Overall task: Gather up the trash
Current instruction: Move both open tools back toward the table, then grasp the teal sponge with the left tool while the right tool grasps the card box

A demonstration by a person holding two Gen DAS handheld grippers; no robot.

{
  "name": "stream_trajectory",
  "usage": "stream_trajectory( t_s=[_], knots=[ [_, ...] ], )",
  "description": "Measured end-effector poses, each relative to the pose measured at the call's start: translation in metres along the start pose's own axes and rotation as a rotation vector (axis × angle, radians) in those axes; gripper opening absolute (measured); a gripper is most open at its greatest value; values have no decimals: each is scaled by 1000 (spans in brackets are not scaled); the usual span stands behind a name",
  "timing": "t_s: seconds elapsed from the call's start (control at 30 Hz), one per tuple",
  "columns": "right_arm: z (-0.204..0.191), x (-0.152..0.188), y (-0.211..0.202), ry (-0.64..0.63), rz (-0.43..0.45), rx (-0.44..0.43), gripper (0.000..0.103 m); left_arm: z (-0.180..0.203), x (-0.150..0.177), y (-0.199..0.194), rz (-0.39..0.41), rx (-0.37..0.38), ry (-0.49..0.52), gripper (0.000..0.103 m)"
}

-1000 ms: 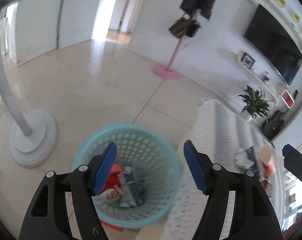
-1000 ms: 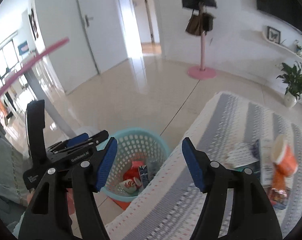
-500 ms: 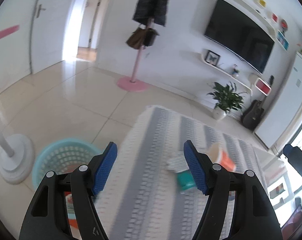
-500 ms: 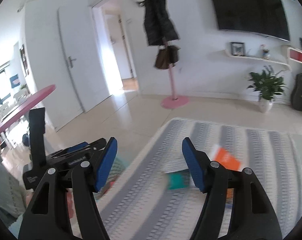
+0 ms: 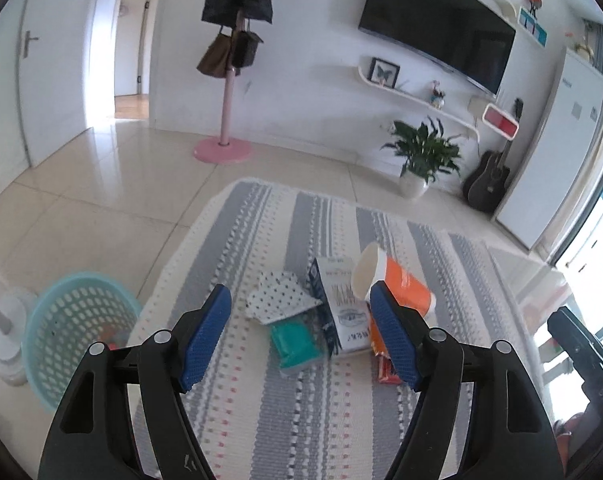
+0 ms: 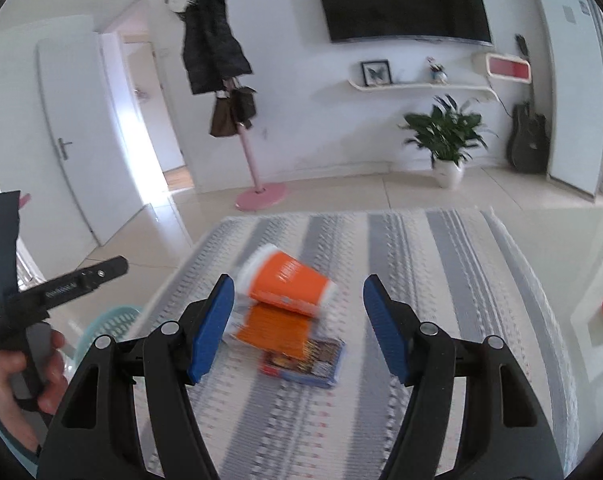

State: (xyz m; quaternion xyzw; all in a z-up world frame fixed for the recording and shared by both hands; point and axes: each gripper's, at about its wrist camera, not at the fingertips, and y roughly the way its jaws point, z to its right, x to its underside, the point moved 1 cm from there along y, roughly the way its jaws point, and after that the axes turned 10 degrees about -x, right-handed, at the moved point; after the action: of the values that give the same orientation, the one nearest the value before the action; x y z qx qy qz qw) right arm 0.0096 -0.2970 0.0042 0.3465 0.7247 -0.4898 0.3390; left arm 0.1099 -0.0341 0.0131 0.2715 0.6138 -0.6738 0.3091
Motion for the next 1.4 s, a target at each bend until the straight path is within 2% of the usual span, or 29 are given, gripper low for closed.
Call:
stream_trajectory(
  t_s=[0.27, 0.4, 0.43, 0.47, 0.53, 0.63, 0.73, 0.83, 0.9, 0.93, 0.97, 1.03, 1.1, 1.13, 1.23, 1.33, 1.37, 1.4],
  knots=[
    [29, 36, 21, -3, -53, 44, 64, 8, 19, 32, -61, -17, 19, 70],
    [52, 50, 25, 29, -65, 48, 62, 10, 30, 51, -105, 3, 16, 68],
    [61, 54, 28, 49, -77, 46, 51, 9, 33, 57, -124, 18, 11, 68],
    [69, 56, 32, 66, -98, 35, 35, 9, 36, 61, -135, 30, 9, 67],
    [80, 60, 38, 87, -130, 33, 30, 10, 40, 74, -171, 66, 10, 66],
    [86, 67, 44, 116, -154, 19, 30, 15, 44, 90, -201, 89, 17, 66],
    [86, 72, 52, 138, -180, 11, 30, 13, 45, 106, -202, 59, 12, 66],
    [83, 75, 62, 137, -216, 11, 31, 10, 48, 125, -217, -8, 57, 66],
    [82, 76, 69, 148, -238, -3, 42, 9, 50, 134, -234, 13, 61, 66],
    [81, 77, 73, 154, -245, -8, 54, 9, 52, 138, -245, 20, 63, 66],
    [78, 78, 75, 154, -248, -7, 59, 10, 53, 142, -250, 14, 68, 66],
    [72, 79, 83, 145, -265, -15, 59, 13, 54, 153, -271, -10, 85, 61],
    [66, 76, 93, 134, -289, -36, 59, 18, 54, 160, -267, -36, 110, 42],
    [64, 73, 97, 125, -295, -39, 59, 21, 54, 161, -263, -52, 137, 42],
    [58, 59, 116, 94, -307, -63, 60, 18, 57, 152, -264, -33, 180, 40],
    [64, 52, 146, 130, -352, -82, 58, 5, 67, 133, -261, -37, 210, 39],
    [67, 52, 152, 146, -364, -102, 49, -3, 71, 125, -267, -33, 206, 39],
    [68, 52, 159, 161, -378, -116, 45, -9, 75, 118, -268, -28, 200, 39]
  ],
)
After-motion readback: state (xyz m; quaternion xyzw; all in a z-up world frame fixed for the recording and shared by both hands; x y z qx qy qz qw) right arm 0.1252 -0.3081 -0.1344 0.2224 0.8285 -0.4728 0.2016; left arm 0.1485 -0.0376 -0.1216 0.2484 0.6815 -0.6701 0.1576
